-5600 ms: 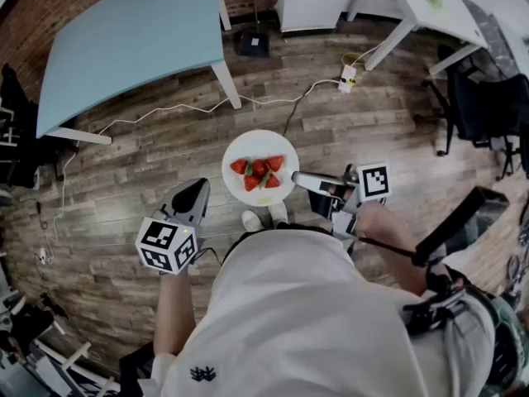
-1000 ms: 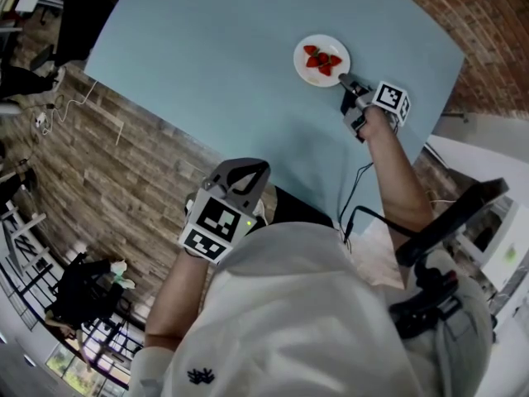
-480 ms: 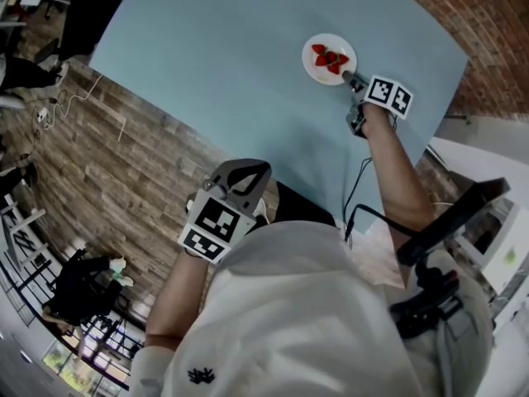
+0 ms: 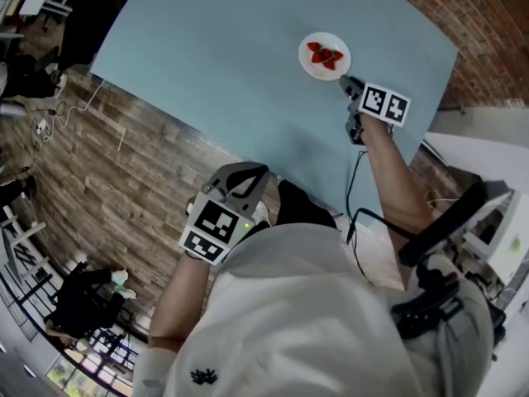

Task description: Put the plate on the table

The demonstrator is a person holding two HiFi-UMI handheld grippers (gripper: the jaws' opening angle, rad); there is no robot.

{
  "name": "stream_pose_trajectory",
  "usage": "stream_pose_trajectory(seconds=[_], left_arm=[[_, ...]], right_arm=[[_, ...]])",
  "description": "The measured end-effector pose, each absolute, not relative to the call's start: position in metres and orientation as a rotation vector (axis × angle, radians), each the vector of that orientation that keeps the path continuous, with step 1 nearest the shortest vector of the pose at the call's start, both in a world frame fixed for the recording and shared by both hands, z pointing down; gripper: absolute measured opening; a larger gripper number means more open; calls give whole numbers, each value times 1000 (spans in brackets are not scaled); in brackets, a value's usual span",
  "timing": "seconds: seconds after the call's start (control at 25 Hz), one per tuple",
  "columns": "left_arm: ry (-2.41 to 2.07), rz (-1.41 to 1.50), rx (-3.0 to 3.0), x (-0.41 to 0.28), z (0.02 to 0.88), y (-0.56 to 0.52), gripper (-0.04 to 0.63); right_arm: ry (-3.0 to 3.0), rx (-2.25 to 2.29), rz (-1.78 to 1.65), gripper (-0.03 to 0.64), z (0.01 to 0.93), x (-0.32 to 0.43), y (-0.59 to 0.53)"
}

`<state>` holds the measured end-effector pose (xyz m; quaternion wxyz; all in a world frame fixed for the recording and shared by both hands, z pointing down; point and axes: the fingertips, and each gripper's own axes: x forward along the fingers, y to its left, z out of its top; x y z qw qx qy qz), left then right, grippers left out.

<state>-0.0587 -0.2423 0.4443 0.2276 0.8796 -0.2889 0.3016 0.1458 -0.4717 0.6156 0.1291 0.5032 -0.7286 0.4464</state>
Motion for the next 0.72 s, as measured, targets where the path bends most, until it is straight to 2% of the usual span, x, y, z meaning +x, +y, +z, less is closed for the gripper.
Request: stream_pose_trajectory(seconds=[0.2, 0.28, 0.32, 0.72], left_arm=[[-765, 765, 2471, -61, 435, -218, 2], [-766, 748, 2489, -65, 431, -204, 2], [-768, 743, 2498, -68, 429, -196, 2], [-768, 675, 2590, -94, 412, -124, 2]], right_arm=[[-2229, 1332, 1115, 114, 581, 115, -427], [-2245, 1277, 986, 22, 566, 101, -402], [-2247, 1251, 929, 8, 559, 95, -387], [-2290, 1110, 681, 8, 505, 33, -257]])
